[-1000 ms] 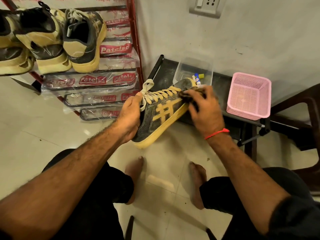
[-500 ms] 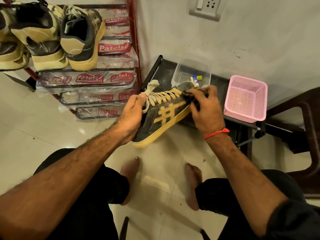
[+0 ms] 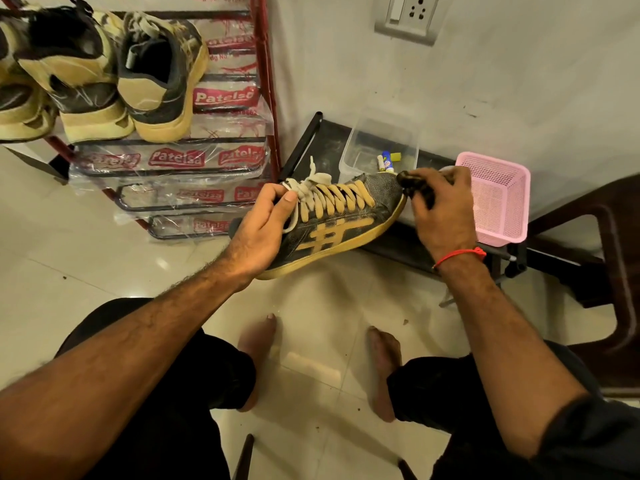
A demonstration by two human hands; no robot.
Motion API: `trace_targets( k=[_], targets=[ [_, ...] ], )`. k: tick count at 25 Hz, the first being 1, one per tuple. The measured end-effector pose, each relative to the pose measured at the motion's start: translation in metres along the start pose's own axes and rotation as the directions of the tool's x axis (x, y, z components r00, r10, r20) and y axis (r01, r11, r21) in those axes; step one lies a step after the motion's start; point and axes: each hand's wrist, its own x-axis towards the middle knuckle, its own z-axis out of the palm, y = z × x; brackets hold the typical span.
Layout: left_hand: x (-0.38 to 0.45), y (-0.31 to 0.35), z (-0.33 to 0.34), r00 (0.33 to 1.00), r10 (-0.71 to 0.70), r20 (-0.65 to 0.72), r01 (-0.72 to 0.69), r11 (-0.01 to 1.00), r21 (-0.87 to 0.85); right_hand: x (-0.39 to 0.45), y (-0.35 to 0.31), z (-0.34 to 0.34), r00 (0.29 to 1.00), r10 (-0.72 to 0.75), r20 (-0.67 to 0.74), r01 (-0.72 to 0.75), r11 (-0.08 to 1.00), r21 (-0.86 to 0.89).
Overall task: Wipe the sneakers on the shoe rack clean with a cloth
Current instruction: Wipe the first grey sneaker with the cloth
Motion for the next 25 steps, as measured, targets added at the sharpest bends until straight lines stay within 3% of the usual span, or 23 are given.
trace_targets(
  k=[5, 8, 11, 15, 17, 19, 20, 21, 23, 25],
  targets=[
    [0.000, -0.003, -0.002, 0.999, 0.007, -0.046, -0.006, 1.000, 0.019, -0.022, -0.018, 0.010, 0.969, -0.175, 0.177, 0.177, 0.984, 0.004],
    [0.000, -0.003, -0.001, 0.998, -0.028, -0.064, 0.027, 1.000, -0.009, -0.013, -0.015, 0.005, 0.989, -0.089, 0.122, 0.090, 0.996, -0.007],
    [0.000, 0.002, 0.003, 0.989, -0.132, -0.064, 0.115, 0.967, -0.227, -0.027, -0.031, 0.011, 0.994, -0.077, 0.071, 0.071, 0.994, 0.088],
    [0.003, 0.014, 0.009, 0.962, -0.272, -0.036, 0.203, 0.795, -0.571, -0.056, -0.067, 0.030, 0.979, -0.170, 0.113, 0.135, 0.955, 0.265],
    [0.005, 0.016, 0.008, 0.959, -0.284, -0.009, 0.217, 0.751, -0.624, -0.075, -0.082, 0.038, 0.922, -0.338, 0.189, 0.269, 0.910, 0.317],
    [0.005, 0.019, 0.005, 0.955, -0.295, 0.034, 0.246, 0.719, -0.650, -0.085, -0.088, 0.040, 0.800, -0.535, 0.271, 0.460, 0.837, 0.296],
    [0.005, 0.019, 0.004, 0.956, -0.286, 0.062, 0.255, 0.708, -0.659, -0.079, -0.085, 0.038, 0.786, -0.558, 0.268, 0.497, 0.827, 0.263],
    [0.005, 0.020, 0.003, 0.958, -0.272, 0.094, 0.263, 0.693, -0.671, -0.069, -0.079, 0.038, 0.832, -0.509, 0.221, 0.463, 0.856, 0.229],
    [0.004, 0.021, 0.000, 0.946, -0.259, 0.193, 0.319, 0.659, -0.681, -0.050, -0.068, 0.034, 0.957, -0.278, 0.086, 0.249, 0.935, 0.252],
    [0.001, 0.023, -0.001, 0.922, -0.258, 0.290, 0.385, 0.699, -0.602, -0.045, -0.062, 0.031, 0.995, -0.071, 0.069, 0.038, 0.919, 0.392]
  ],
)
